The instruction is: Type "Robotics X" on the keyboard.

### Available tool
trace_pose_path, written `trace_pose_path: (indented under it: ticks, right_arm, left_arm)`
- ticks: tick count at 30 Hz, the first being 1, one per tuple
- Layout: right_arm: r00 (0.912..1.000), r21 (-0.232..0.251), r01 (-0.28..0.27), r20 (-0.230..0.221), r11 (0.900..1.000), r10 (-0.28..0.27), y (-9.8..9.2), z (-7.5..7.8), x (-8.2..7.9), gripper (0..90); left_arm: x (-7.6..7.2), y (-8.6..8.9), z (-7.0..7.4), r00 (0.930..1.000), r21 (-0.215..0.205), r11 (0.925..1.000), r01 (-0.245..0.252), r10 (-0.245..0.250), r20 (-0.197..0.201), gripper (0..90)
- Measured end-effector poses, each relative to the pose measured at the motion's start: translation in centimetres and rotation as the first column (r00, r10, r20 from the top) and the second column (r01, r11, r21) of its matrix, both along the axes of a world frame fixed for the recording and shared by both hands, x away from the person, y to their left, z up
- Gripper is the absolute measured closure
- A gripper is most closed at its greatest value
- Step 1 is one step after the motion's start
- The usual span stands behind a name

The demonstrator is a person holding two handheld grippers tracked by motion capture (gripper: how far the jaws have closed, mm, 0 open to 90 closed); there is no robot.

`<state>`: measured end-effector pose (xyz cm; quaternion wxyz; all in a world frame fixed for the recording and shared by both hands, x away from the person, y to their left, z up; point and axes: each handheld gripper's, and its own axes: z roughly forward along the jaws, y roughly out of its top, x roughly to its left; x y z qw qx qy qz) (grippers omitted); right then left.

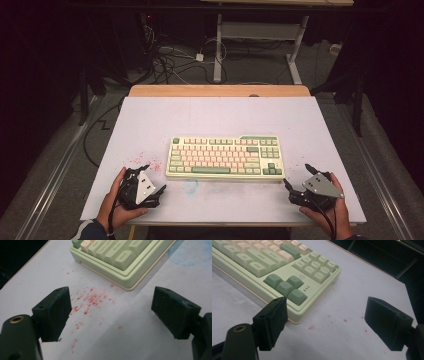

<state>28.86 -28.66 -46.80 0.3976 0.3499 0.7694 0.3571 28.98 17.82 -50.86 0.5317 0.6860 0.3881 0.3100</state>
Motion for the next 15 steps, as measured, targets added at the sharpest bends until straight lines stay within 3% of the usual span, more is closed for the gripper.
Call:
trace_pose_path:
  ticks: [15]
  right_arm:
    - [1.0000,0.004,-0.005,-0.005,1.000,0.005,-0.20,-0.08,0.19,19.4]
  left_arm:
    - [0.24,-0.43,-0.16,1.0000,0.008,0.9999,0.006,-0.006,-0.004,15.2]
